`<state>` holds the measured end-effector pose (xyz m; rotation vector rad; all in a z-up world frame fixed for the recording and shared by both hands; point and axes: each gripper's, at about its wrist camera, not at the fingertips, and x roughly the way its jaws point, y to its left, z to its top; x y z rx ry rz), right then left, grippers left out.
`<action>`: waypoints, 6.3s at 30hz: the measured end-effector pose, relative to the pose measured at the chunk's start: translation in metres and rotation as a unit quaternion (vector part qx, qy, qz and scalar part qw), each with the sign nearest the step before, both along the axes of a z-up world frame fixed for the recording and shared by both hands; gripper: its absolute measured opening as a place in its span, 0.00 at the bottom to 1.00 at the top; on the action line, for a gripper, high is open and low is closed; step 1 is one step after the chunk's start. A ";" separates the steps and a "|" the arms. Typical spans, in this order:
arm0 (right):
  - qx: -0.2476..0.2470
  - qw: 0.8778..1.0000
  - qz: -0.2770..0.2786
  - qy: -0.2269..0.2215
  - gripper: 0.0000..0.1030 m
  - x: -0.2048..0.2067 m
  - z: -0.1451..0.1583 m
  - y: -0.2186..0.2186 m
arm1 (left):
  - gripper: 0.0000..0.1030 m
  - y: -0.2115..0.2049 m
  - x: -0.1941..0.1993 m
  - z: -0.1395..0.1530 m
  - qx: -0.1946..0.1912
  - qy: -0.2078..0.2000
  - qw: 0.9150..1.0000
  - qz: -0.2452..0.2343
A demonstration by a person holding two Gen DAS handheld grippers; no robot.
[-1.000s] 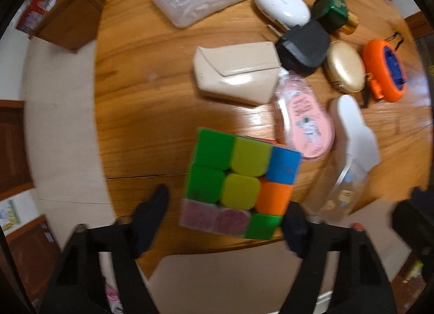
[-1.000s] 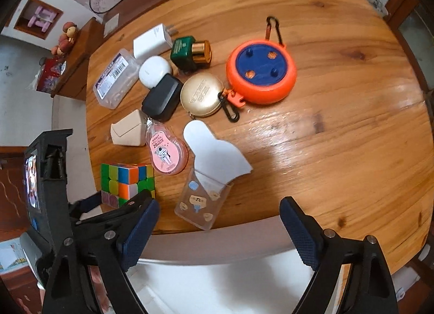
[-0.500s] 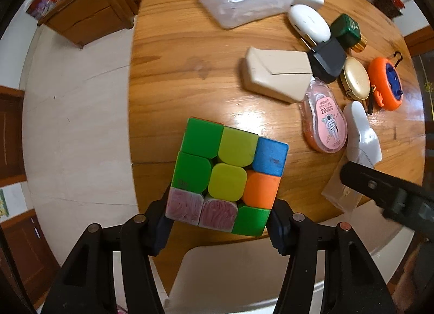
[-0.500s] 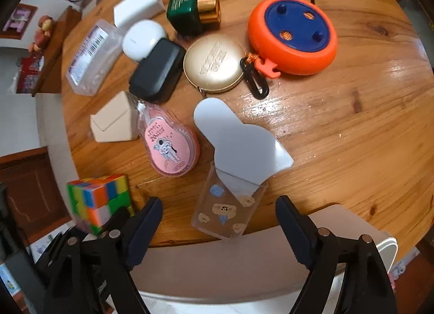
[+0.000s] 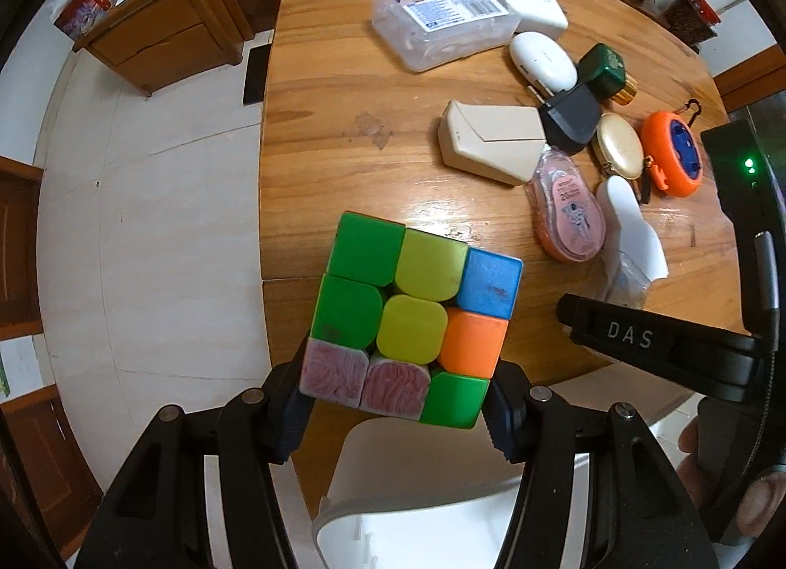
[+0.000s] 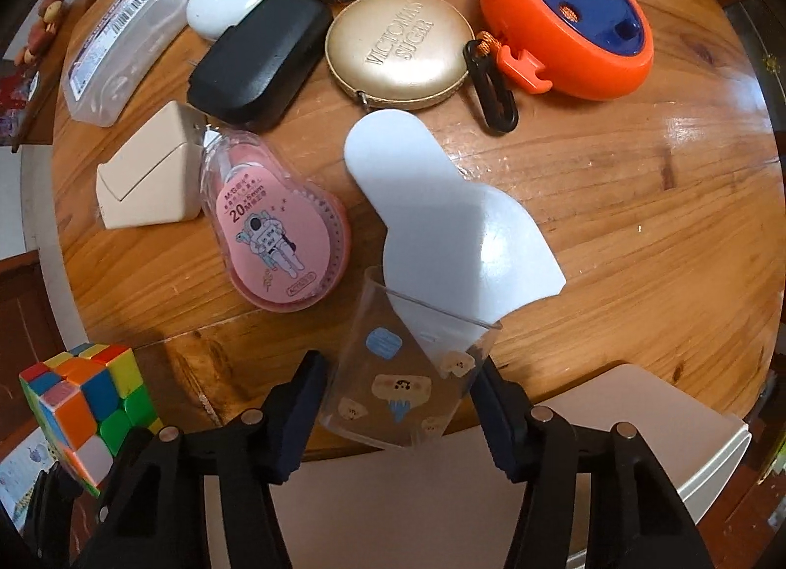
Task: Organize rigid objects
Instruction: 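Reach the left tool to the Rubik's cube while the right tool grasps the clear sticker cup, then carry the cube in the left tool while the right tool carries the cup over the tray, then lower the cube into the tray and open the left tool while the right tool releases the cup, then move both tools back toward the remaining items on the table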
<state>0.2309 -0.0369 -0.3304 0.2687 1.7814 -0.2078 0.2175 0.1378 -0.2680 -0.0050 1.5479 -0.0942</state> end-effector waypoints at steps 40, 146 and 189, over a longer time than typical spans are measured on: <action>0.207 0.942 -0.005 -0.266 0.47 -0.105 0.213 -0.088 | 0.60 -0.053 -0.093 0.141 -0.050 -0.104 0.993 -0.027; -0.100 0.918 0.250 -0.291 0.65 -0.228 0.165 -0.045 | 0.80 -0.082 -0.182 0.117 0.042 -0.122 0.991 -0.039; -0.043 0.950 0.172 -0.255 0.65 -0.036 0.161 -0.037 | 0.80 -0.054 0.041 0.108 0.007 -0.109 0.993 -0.034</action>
